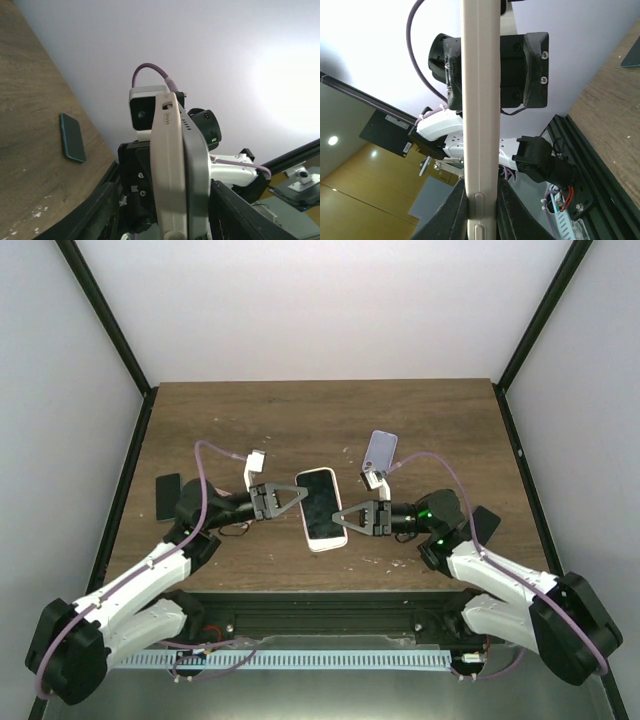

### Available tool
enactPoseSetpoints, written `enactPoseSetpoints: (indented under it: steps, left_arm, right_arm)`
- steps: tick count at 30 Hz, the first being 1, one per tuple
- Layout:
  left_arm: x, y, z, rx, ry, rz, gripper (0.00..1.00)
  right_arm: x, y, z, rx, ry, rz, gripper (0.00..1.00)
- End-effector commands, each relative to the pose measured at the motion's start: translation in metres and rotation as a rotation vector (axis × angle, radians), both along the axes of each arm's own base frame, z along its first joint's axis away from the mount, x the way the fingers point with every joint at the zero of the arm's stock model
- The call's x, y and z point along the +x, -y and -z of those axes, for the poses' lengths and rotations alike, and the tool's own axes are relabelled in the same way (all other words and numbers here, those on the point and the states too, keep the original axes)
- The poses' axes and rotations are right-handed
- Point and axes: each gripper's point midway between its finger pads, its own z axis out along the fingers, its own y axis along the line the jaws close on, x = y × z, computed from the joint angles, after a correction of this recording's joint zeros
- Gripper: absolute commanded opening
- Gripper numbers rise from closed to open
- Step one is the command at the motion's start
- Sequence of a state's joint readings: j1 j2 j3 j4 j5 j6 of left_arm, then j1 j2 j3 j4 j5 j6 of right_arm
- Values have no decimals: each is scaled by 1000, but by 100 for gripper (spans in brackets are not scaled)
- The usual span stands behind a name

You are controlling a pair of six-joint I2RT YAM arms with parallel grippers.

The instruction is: Put the phone into the phone case

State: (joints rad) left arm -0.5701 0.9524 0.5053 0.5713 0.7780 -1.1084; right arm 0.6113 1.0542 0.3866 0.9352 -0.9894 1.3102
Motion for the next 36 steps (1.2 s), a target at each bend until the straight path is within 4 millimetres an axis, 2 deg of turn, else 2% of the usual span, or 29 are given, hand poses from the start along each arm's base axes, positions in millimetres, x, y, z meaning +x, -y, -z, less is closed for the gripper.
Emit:
enactPoseSetpoints:
  steps: [1, 3, 7, 11, 16, 17, 19, 22, 25, 29, 32, 36]
  left_arm:
    - [-7, -2, -15, -80, 35, 28, 49]
    - [-6, -2, -15, -80, 31, 25, 46]
    - [-3, -2, -13, -73, 19, 8, 27]
    - [1, 0, -4, -25, -9, -3, 8]
    - [7, 1, 9, 62, -28, -24, 0]
    - [8, 2, 9, 73, -30, -26, 0]
    - [7, 2, 8, 77, -27, -19, 0]
    - [6, 2, 6, 79, -39, -14, 7]
    - [3, 3, 6, 83, -59, 6, 35]
    - [-6, 3, 14, 83, -96, 37, 52]
    - [-13, 3, 22, 91, -122, 54, 58]
    - [-23, 7, 29, 96, -143, 88, 59]
  right_arm:
    - [-11, 3, -30, 91, 100, -27, 11]
    - [-11, 3, -29, 93, 97, -32, 11]
    - [-10, 2, -23, 79, 85, -31, 11]
    - [-8, 1, -19, 64, 75, -24, 21]
    - [-3, -1, -17, 39, 67, -11, 37]
    - [-2, -2, -17, 33, 64, -7, 38]
    - [1, -4, -14, 20, 54, -1, 32]
    - [7, -5, -11, 11, 36, 23, 18]
    - [12, -2, -18, 33, 36, 73, 14]
    - [26, 1, -33, 35, 61, 174, 12]
    - [37, 3, -41, 41, 64, 243, 12]
    - [48, 4, -44, 46, 55, 296, 12]
